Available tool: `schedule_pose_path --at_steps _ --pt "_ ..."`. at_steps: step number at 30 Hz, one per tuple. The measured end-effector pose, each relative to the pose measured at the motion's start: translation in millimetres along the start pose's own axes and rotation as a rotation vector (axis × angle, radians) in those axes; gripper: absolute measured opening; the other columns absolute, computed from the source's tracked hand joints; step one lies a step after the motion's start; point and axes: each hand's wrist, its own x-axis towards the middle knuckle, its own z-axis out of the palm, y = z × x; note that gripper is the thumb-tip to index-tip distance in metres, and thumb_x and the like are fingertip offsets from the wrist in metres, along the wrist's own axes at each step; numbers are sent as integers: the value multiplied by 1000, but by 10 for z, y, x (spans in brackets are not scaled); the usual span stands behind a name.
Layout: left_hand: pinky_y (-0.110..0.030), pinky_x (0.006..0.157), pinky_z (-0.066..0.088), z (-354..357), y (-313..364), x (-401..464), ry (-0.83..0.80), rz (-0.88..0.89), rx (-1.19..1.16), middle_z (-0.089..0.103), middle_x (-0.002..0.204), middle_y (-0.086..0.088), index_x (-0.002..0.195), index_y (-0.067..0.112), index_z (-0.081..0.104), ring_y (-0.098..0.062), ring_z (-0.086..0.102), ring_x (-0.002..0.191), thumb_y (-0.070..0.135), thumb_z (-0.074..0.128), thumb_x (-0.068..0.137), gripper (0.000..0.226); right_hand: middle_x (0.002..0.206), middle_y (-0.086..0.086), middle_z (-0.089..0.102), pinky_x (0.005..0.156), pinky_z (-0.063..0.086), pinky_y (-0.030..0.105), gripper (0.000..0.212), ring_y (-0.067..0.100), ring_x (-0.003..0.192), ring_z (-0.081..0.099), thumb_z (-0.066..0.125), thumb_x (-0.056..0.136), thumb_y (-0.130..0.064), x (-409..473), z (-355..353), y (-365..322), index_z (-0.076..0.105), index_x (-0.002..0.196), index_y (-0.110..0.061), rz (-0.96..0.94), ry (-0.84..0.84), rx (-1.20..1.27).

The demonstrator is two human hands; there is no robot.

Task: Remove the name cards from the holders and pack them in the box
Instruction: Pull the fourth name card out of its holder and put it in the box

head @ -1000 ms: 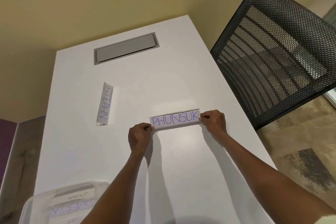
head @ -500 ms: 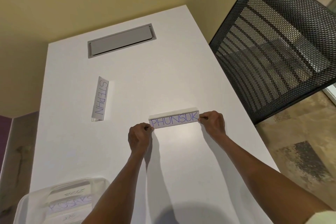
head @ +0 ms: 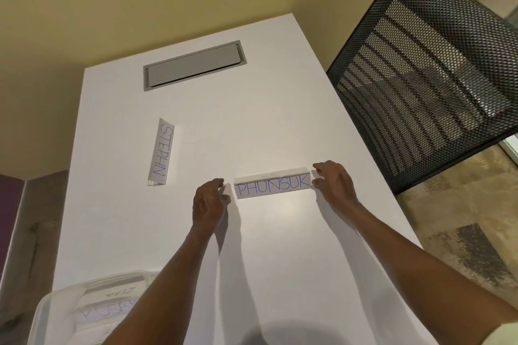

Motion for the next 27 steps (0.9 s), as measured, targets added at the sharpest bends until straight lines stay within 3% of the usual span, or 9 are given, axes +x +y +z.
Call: schedule_pose_path --at_steps 3,7,9,10,11,12,13,21,27 --pt "-37 86 52 -126 -56 122 -60 289 248 70 109 -11 125 10 63 -28 64 101 7 78 73 55 115 5 65 84 46 35 46 26 108 52 66 80 -8 101 -90 -35 58 124 -8 -253 -54 -246" --pt "-24 76 36 -151 7 263 -187 381 364 75 96 -9 123 10 64 -28 62 100 9 76 76 49 83 2 52 70 29 27 30 23 81 38 64 75 -7 208 -166 -129 56 97 -25 -409 -147 -428" --pt "-25 74 36 -134 44 320 -207 393 378 75 94 -7 116 13 66 -28 61 99 12 75 76 42 78 -4 31 66 23 27 55 20 78 23 65 72 -10 238 -173 -141 21 90 -37 -465 -160 -456" --pt "-26 75 37 -126 58 331 -207 406 383 74 95 -7 115 13 67 -29 61 99 13 75 77 39 77 -3 30 67 24 27 62 20 77 22 66 72 -11 257 -167 -125 10 96 -25 -481 -160 -468" --pt "-26 76 37 -114 60 335 -209 413 373 74 95 -7 117 13 67 -28 60 101 13 73 79 38 77 -1 37 68 27 27 58 25 75 28 66 73 -11 270 -162 -121 15 95 -26 -482 -160 -467" --pt "-25 78 35 -101 65 334 -220 408 356 74 93 -5 120 13 67 -27 59 102 14 70 82 38 81 3 49 71 30 28 46 28 77 40 67 75 -11 285 -155 -97 40 110 1 -480 -171 -474" --pt "-24 78 33 -73 54 346 -230 396 332 73 88 -3 121 14 67 -26 57 101 14 68 84 37 90 8 58 75 34 29 39 29 88 51 67 76 -11 296 -151 -63 61 115 -14 -476 -182 -475" --pt "-24 68 35 -4 148 420 -280 290 365 70 93 -7 111 20 72 -23 59 89 20 62 90 23 104 11 62 83 36 29 35 25 101 54 62 85 -14 354 -98 -82 64 120 -17 -331 -272 -387" --pt "-33 94 45 -42 220 381 -299 282 420 70 112 -8 127 20 64 -26 59 110 17 57 91 37 96 15 67 77 45 36 36 33 92 60 67 82 -11 317 -106 -98 64 118 -7 -492 -220 -566"
